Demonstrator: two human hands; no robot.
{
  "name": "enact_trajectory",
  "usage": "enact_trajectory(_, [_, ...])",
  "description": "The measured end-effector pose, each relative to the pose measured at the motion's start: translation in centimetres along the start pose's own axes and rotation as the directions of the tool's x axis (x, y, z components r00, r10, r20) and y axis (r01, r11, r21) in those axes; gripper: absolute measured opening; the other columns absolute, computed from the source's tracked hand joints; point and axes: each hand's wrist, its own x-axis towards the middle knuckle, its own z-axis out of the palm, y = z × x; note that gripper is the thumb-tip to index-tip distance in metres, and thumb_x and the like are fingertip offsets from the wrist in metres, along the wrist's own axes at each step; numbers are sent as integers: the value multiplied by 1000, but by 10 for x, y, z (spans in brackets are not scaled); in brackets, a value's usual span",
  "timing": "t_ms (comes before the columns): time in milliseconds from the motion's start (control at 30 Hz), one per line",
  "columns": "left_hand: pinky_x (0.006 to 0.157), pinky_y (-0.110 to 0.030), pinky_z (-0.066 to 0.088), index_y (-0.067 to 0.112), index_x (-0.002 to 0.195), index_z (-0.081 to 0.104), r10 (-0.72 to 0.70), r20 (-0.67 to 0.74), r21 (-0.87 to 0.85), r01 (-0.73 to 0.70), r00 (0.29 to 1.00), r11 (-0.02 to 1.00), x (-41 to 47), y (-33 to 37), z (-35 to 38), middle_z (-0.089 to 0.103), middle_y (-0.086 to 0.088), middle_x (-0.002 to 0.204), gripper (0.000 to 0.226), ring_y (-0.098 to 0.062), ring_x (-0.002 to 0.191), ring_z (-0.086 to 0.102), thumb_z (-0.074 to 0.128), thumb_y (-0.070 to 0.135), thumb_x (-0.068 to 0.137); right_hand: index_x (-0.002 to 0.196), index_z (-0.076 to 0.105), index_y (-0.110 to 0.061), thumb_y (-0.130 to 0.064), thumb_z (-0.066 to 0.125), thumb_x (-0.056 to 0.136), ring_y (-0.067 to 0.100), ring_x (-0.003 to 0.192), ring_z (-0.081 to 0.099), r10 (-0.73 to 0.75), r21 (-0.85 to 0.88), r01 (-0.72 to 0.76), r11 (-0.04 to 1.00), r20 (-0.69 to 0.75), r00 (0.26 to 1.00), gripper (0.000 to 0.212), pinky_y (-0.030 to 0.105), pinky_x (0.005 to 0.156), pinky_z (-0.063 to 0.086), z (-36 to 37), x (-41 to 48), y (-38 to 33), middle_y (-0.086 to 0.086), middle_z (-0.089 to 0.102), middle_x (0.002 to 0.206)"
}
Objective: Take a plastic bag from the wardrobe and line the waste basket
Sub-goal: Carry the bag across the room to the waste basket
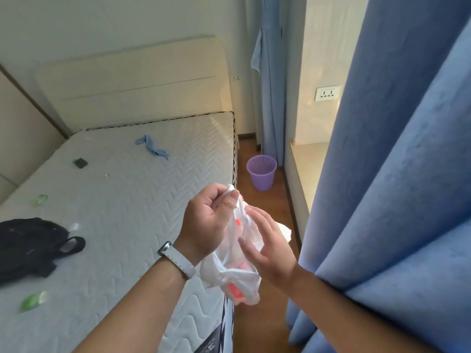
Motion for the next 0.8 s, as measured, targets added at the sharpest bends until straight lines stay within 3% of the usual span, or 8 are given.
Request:
enact_trajectory(67, [61,-15,45,26,76,64,6,8,-3,-6,1000,1000,14,-6,4,65,12,65,18,0,60,57,60,36,91,140,45,-23,-43,55,89,9,139,38,9,-6,-10,1000,-10,1000,55,37,115,34,-3,14,8,-8,45,145])
enact_trajectory(167, [61,-12,43,32,75,63,-2,14,-27,2,1000,1000,38,-19,12,62,20,63,17,2,59,56,60,36,92,139,45,-24,-41,56,90,9,139,39,9,-23,-10,1000,-27,1000,53,36,115,34,-7,35,24,-16,42,143])
enact_trajectory(367, [60,-18,45,24,76,61,3,32,-53,-1,999,999,105,-72,31,61,15,63,27,-2,60,53,57,48,89,143,43,-28,-49,54,90,9,140,36,105,-100,-107,989,-26,994,57,43,115,36,-5,90,71,-10,42,149])
enact_trajectory(600, [56,-7,41,41,78,61,32,111,-99,-21,993,995,216,-136,45,61,23,65,16,2,59,56,56,48,92,143,38,-37,-46,56,94,-1,135,37,182,-222,-191,956,-62,981,53,24,110,34,5,190,121,-25,38,146])
enact_trajectory(800, [56,-5,42,40,77,60,67,154,-100,-52,986,994,302,-167,59,61,25,67,16,2,65,59,55,47,91,144,42,-29,-38,58,93,4,139,36,179,-254,-206,945,-125,976,54,30,114,34,-3,263,143,-12,42,148])
